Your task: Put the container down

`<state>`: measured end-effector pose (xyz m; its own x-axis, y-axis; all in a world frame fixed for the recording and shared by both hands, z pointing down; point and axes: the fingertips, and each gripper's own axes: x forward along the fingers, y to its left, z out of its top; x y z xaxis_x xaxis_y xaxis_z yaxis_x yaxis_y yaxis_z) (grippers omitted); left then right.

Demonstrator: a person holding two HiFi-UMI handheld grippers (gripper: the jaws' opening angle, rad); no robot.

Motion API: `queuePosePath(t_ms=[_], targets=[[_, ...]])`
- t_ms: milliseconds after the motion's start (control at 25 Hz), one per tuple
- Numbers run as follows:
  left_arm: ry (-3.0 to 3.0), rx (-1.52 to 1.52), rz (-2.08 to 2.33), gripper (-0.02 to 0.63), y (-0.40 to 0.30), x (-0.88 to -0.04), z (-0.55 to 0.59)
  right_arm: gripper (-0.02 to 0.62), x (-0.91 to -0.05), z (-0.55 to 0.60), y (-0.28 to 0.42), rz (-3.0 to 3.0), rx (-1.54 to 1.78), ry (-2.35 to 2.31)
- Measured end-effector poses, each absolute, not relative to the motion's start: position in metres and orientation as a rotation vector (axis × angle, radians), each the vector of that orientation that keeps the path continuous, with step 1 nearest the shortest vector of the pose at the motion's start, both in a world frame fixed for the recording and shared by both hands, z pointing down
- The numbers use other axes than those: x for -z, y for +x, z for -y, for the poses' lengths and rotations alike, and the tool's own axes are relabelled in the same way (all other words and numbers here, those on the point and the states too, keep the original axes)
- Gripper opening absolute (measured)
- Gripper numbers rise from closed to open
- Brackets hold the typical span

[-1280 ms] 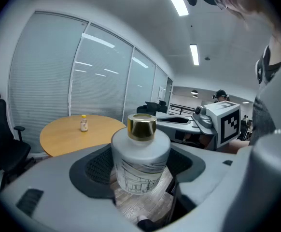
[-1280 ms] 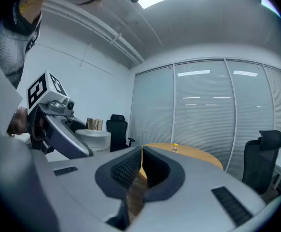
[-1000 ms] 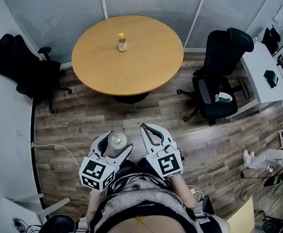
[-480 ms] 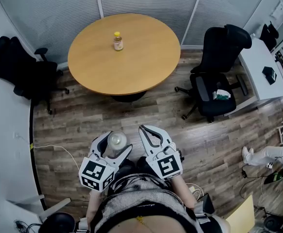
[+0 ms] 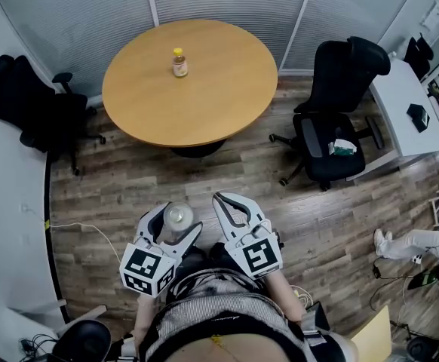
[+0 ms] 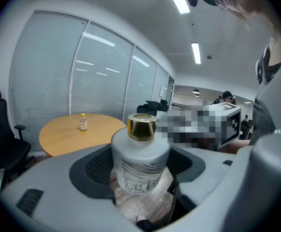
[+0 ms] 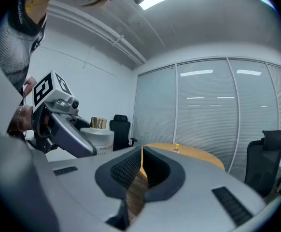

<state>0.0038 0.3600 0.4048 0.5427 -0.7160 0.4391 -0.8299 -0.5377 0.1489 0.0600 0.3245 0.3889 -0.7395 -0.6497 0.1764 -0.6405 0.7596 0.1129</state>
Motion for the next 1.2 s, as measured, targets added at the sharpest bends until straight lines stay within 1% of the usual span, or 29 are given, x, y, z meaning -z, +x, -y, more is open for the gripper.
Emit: queuePosePath(t_ms=[720,1200], targets=[[2.415,-0.466,1.306,0.324,0.026,-0.409,-0.364,0.023,-0.391,-0.325,0.078,2.782,0.060,0.965],[2.401,-0.458,1.336,0.324,0.026,-0.409,-0.367,0.023,-0.394,-0.328,0.079,2.786,0.086,0.933]])
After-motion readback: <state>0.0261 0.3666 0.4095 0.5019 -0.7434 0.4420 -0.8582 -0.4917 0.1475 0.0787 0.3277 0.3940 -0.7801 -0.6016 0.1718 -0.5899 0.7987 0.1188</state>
